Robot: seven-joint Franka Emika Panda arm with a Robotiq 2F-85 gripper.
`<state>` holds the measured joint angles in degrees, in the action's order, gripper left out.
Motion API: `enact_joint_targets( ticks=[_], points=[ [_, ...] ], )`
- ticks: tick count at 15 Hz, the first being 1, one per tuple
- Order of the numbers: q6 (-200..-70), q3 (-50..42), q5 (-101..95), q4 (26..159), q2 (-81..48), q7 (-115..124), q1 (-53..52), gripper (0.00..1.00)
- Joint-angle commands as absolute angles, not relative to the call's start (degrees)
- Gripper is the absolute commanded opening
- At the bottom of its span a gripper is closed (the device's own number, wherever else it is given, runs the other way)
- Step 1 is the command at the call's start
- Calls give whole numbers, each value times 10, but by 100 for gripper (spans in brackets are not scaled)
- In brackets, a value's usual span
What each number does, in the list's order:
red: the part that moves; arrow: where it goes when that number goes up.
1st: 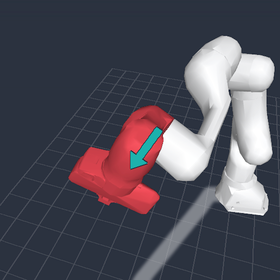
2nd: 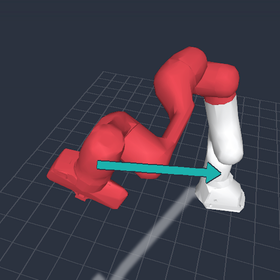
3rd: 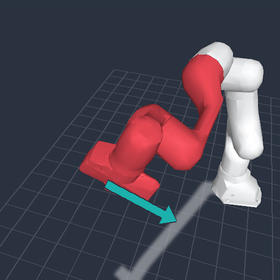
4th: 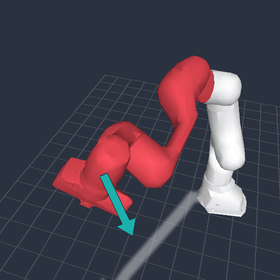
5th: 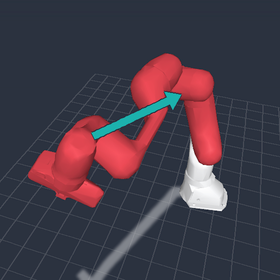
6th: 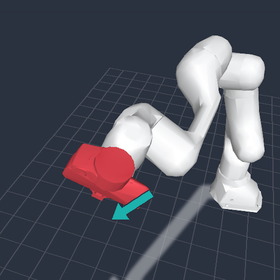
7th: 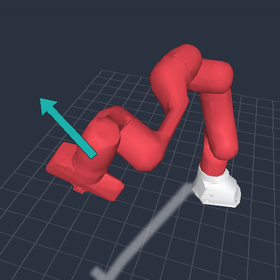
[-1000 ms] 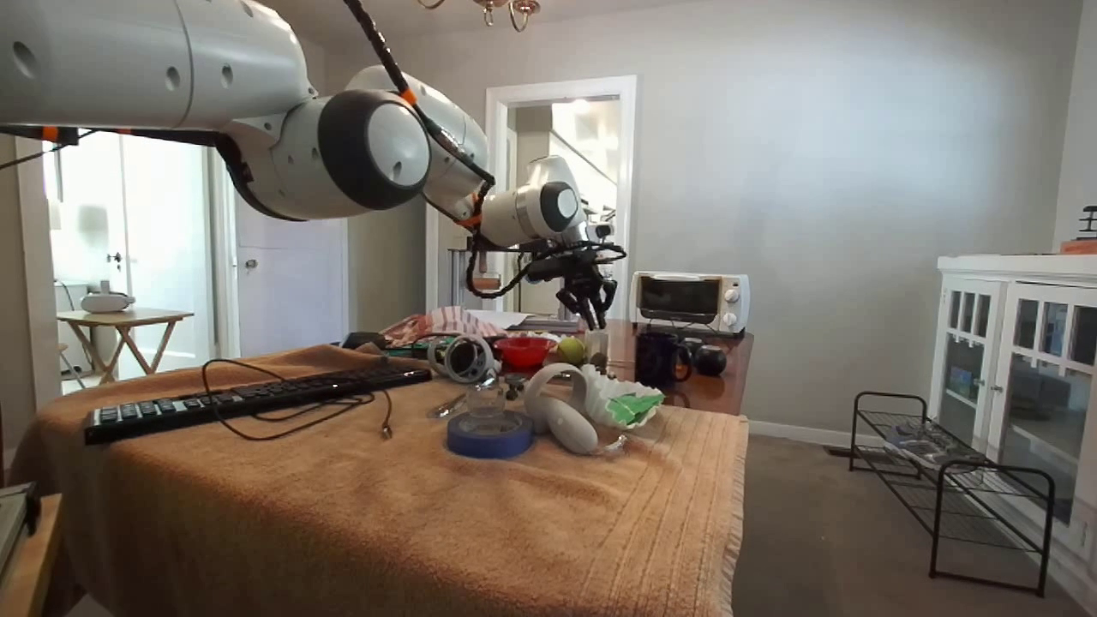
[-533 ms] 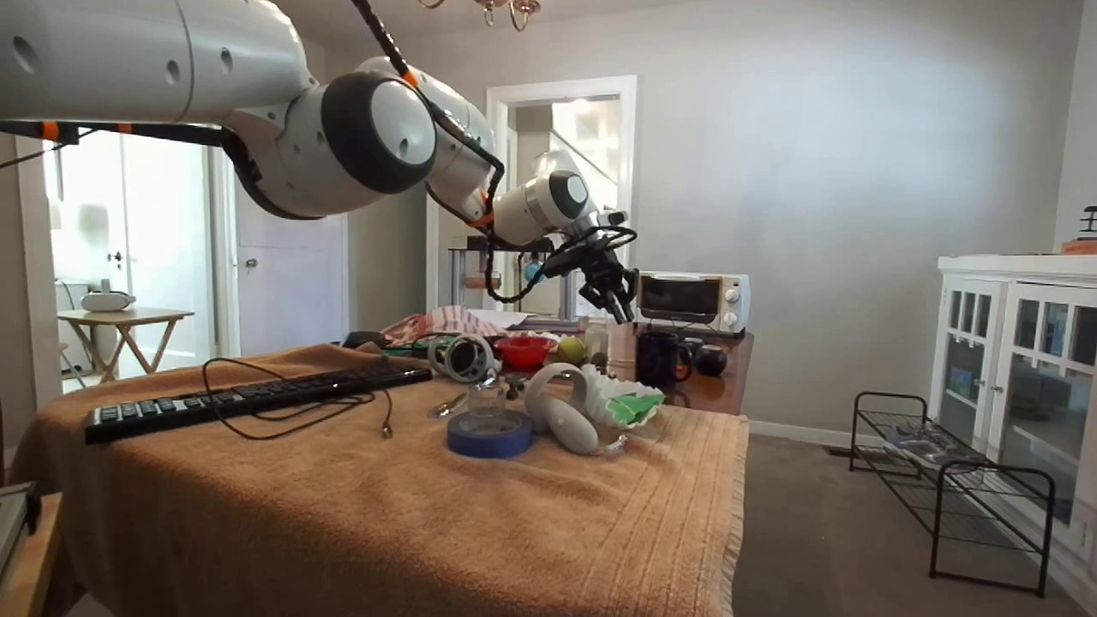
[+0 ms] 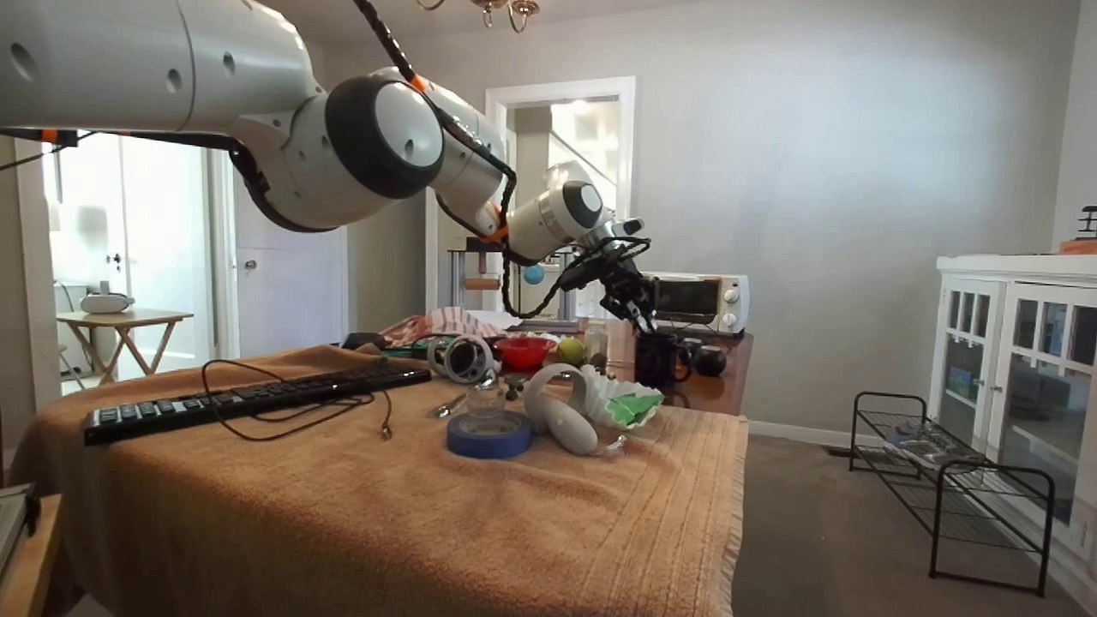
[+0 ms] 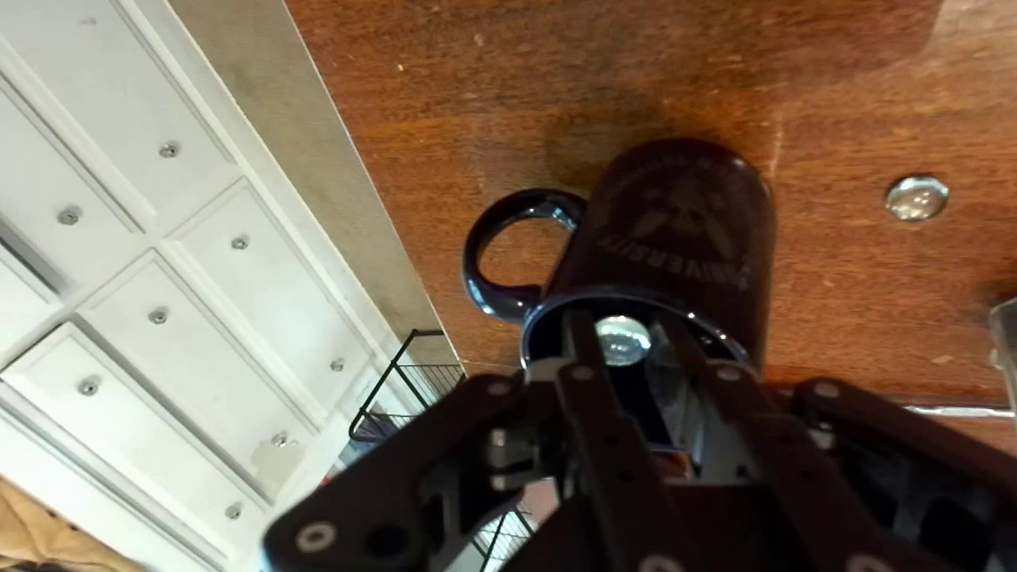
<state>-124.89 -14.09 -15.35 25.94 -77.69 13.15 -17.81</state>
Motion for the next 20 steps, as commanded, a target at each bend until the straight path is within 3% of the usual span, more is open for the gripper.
enact_joint_targets(
  ticks=[1, 9, 10, 11, 18, 20],
  points=[
    [-1289, -154, -172, 252, -796, 163, -171, 5],
    [-1374, -157, -170, 253, -818, 173, -159, 5],
    [-1380, -157, -170, 252, -819, 168, -158, 30],
    [-1385, -156, -170, 252, -819, 165, -159, 47],
    [-1376, -139, -158, 255, -785, 159, -183, 98],
    [-1375, -124, -152, 254, -771, 146, -194, 100]
  ],
)
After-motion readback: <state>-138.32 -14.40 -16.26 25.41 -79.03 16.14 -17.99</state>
